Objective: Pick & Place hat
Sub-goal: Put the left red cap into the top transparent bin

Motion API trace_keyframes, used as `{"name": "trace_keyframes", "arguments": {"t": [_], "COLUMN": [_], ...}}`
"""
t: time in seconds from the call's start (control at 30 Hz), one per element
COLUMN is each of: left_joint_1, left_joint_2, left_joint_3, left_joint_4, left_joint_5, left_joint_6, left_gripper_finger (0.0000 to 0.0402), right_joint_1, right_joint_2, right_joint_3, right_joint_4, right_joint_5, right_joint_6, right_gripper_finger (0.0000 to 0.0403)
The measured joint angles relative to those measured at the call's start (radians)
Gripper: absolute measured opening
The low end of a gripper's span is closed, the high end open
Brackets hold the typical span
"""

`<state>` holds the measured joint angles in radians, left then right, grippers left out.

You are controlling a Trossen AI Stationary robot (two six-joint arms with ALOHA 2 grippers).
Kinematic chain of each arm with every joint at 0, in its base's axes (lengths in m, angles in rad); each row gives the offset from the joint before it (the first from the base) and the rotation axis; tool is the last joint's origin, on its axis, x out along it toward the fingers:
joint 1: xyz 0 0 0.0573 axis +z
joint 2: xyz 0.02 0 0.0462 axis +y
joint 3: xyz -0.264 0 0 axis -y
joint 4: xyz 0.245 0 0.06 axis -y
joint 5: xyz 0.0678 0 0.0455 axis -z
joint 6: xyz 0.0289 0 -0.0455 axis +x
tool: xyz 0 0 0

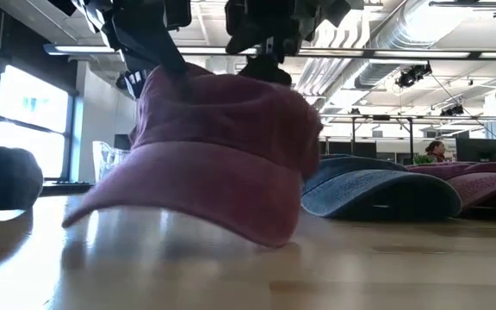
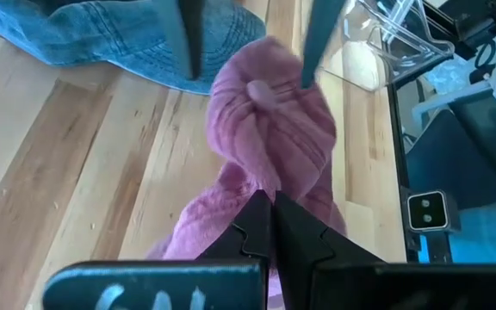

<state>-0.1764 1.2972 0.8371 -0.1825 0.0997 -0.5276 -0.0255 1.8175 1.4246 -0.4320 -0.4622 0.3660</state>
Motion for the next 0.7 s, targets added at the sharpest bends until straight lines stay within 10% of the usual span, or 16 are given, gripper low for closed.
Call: {"name": "trace_keyframes", "arguments": {"t": [0.3,0.7], "left_joint_1": [0.0,0.002], "left_joint_2": [0.0,-0.024], "left_joint_3": [0.0,0.0], "left_joint_4": [0.0,-0.012], "left_joint_5": [-0.012,0.007], "left_joint_6": [0.0,-0.008], "left_gripper_finger": [0.0001,0.0005], "right_joint_1": [0.067,0.08], "right_joint_2": [0.038,0.048], "right_joint_3": [0.001,0.001], "right_joint_4": [0.019,0.071], "right_joint_5": [-0.026,-0.071], "right_joint_6": [-0.08,0.025], "right_gripper_finger": [0.0235,0.0017]}}
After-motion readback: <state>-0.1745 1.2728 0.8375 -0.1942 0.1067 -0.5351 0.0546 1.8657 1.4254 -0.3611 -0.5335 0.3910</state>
